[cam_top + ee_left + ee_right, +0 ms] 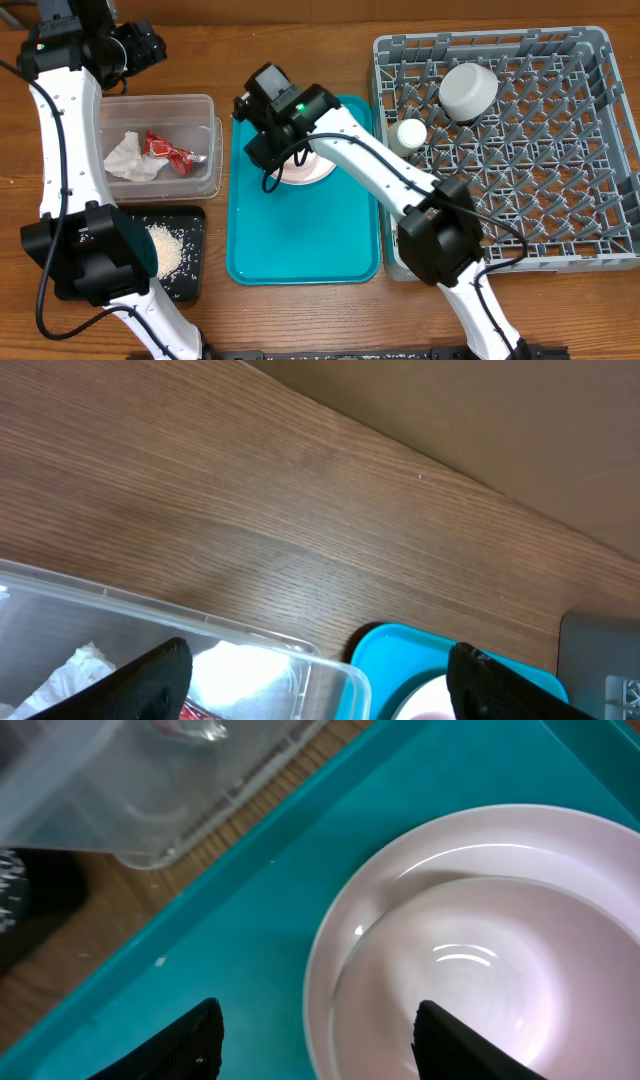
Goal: Sort waste into correct bins and load items into the dishwasher
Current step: 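Move the right gripper to the pink-rimmed plate and grip its rim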
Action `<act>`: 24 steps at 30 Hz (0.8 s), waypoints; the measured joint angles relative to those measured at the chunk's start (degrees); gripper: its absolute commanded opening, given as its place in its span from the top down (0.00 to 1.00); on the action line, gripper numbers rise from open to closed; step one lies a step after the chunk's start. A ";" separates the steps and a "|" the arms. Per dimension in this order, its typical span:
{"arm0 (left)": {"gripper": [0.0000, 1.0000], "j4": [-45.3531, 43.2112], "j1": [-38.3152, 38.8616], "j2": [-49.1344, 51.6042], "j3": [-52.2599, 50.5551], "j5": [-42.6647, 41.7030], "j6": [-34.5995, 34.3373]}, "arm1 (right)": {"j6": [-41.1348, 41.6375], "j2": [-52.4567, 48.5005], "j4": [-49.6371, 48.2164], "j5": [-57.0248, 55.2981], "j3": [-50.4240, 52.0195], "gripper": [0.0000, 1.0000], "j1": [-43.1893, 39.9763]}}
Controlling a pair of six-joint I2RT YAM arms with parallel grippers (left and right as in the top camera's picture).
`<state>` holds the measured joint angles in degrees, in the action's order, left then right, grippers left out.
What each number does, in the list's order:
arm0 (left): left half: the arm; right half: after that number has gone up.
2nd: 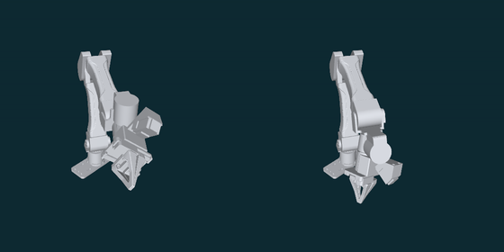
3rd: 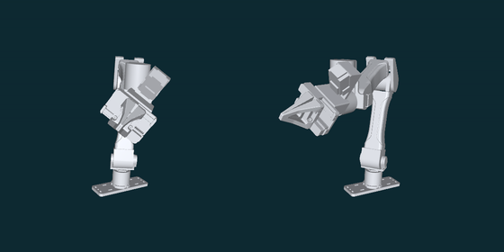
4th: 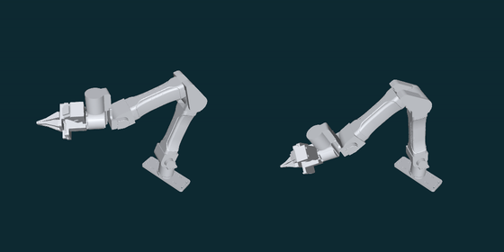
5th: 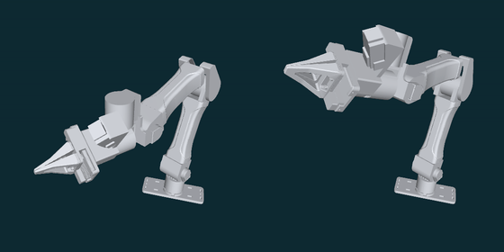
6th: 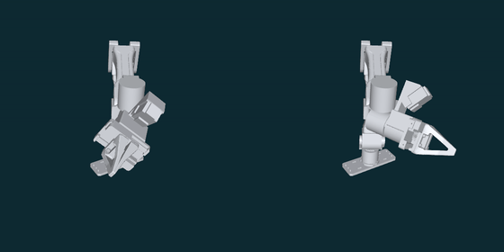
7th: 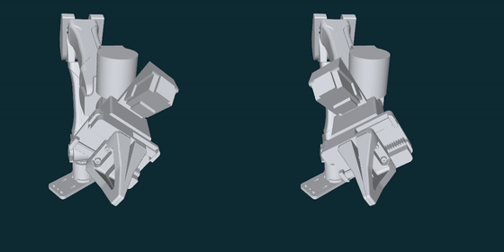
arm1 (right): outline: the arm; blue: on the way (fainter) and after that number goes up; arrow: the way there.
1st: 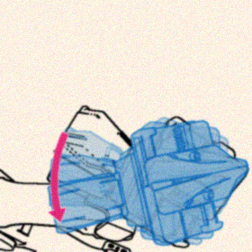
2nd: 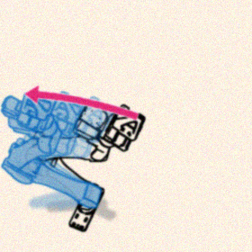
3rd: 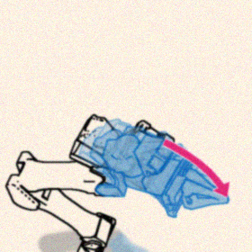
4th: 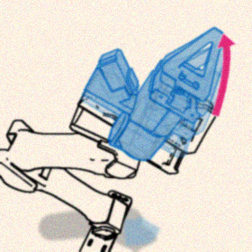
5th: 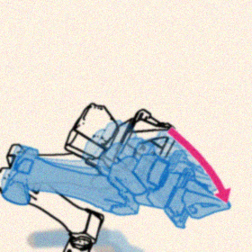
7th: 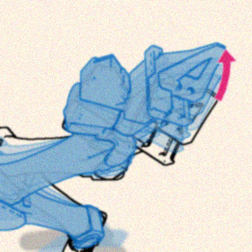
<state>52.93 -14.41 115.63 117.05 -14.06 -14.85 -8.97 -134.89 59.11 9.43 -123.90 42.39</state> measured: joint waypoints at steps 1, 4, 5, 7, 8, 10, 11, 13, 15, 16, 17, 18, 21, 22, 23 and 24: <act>0.16 -0.22 0.02 0.00 0.00 0.02 0.00 | -0.55 -0.50 -0.35 -0.92 0.11 0.37 0.00; 0.15 -0.24 0.02 0.00 0.00 0.00 0.00 | -1.66 -0.98 -0.70 -2.47 0.22 0.38 0.00; 0.15 -0.24 0.02 0.00 0.00 0.00 0.00 | -1.95 -1.03 -0.76 -2.89 0.22 0.41 -0.02; 0.15 -0.26 0.02 0.00 0.00 0.00 0.00 | -2.34 -1.05 -0.74 -3.28 0.22 0.46 0.00; 0.15 -0.26 0.02 0.00 0.00 0.00 -0.02 | -2.62 -1.05 -0.79 -3.43 0.22 0.50 0.00; 0.15 -0.26 0.02 0.00 0.00 0.00 0.00 | -2.71 -1.05 -0.81 -3.67 0.22 0.57 0.00; 0.15 -0.26 0.02 0.00 0.00 0.00 0.00 | -2.84 -1.05 -0.81 -3.74 0.22 0.57 0.00; 0.15 -0.26 0.02 0.00 0.00 0.00 -0.02 | -2.99 -1.14 -0.81 -3.85 0.22 0.57 0.00; 0.14 -0.26 0.02 0.00 0.00 0.00 0.00 | -3.06 -1.38 -0.63 -3.89 0.22 0.57 0.00; 0.14 -0.26 0.02 0.00 0.00 0.00 0.00 | -3.06 -1.49 -0.55 -3.91 0.22 0.57 0.00; 0.14 -0.24 0.02 0.00 0.00 0.00 0.00 | -3.08 -1.70 -0.44 -3.91 0.24 0.57 0.00; 0.14 -0.26 0.02 0.00 0.00 0.00 0.00 | -3.08 -1.81 -0.48 -3.87 0.39 0.57 0.00; 0.14 -0.24 0.02 0.00 0.00 0.00 0.00 | -3.08 -2.01 -0.50 -3.19 1.14 0.57 0.00; 0.14 -0.26 0.02 0.00 0.00 0.00 0.00 | -3.08 -2.05 -0.44 -2.71 1.53 0.57 0.00; 0.14 -0.26 0.02 0.00 0.00 0.00 0.00 | -3.10 -2.08 -0.44 -2.40 1.84 0.57 0.00; 0.14 -0.26 0.02 0.00 0.00 0.00 0.00 | -3.06 -2.12 -0.44 -2.16 2.12 0.57 0.00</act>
<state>52.66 -14.39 115.63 117.05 -14.06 -14.85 -12.03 -137.01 58.67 7.27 -121.78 42.39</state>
